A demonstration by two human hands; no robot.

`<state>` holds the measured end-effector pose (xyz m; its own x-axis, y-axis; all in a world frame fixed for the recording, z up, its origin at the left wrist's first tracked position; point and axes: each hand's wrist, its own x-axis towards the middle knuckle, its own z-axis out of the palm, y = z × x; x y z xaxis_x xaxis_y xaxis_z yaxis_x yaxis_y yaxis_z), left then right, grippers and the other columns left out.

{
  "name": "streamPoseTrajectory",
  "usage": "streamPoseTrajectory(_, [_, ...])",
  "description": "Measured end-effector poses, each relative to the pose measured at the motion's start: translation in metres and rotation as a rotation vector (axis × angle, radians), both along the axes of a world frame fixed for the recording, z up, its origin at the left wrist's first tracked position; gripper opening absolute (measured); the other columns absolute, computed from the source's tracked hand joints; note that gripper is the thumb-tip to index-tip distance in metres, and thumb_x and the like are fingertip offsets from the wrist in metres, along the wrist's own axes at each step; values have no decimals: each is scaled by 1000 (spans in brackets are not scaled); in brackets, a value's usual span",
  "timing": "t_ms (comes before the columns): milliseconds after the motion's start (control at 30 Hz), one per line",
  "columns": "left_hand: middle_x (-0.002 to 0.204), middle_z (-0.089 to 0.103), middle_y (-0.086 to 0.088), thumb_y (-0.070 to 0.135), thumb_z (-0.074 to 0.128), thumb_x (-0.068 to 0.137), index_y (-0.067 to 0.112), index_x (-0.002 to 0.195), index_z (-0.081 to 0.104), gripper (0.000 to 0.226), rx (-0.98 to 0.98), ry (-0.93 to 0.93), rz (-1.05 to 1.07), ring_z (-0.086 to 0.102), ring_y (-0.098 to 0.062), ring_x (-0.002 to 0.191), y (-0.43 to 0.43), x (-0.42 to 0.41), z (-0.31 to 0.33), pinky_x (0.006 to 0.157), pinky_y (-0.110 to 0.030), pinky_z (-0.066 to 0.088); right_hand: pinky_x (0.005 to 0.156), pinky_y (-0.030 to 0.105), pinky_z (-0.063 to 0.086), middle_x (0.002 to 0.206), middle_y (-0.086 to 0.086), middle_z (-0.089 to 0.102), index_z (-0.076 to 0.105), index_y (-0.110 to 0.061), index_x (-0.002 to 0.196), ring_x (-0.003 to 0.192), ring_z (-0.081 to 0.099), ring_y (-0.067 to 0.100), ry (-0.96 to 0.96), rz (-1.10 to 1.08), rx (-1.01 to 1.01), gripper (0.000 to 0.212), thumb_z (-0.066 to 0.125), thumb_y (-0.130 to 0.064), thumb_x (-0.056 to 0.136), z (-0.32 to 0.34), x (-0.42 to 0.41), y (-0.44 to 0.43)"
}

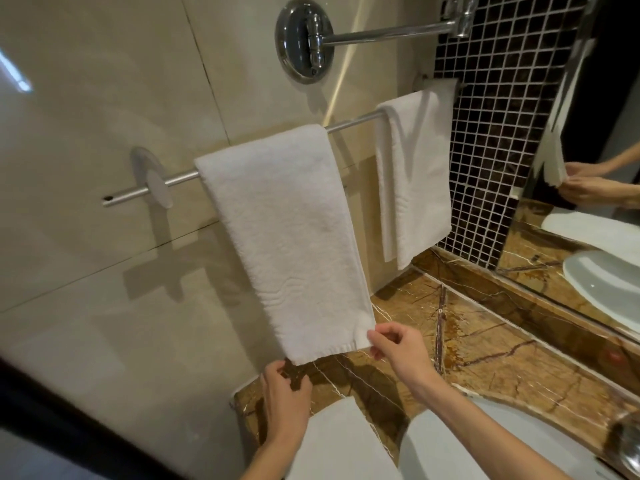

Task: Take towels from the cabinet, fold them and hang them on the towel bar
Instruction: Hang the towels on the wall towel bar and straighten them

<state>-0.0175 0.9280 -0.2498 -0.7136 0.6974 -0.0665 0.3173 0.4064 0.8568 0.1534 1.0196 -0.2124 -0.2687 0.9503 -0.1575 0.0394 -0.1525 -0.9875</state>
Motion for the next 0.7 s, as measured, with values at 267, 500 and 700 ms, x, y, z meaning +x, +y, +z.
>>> streamPoseTrajectory(267, [83,68,-6,4,73,79,16,96,57,26,149,-224,-52,64,-17,74,4,-10,0,59,-15,45,66,26,54,71,10,67,70,-4,87,65,61,18,-44,-7,13,9,64,-11,89,-1,6,2])
streamPoseTrajectory(500, [77,69,1,4,56,93,25,82,60,24,199,-161,-66,66,-15,73,-3,-9,-3,66,-23,53,66,26,53,75,11,67,69,-5,91,68,61,19,-59,11,-11,8,63,-11,90,-2,2,1])
streamPoseTrajectory(700, [81,71,0,2,52,94,14,86,65,19,227,-286,-76,68,-10,76,-6,-15,3,64,-15,52,61,20,50,83,12,68,67,-7,94,72,64,17,-144,-14,24,8,60,-11,92,-6,-1,4])
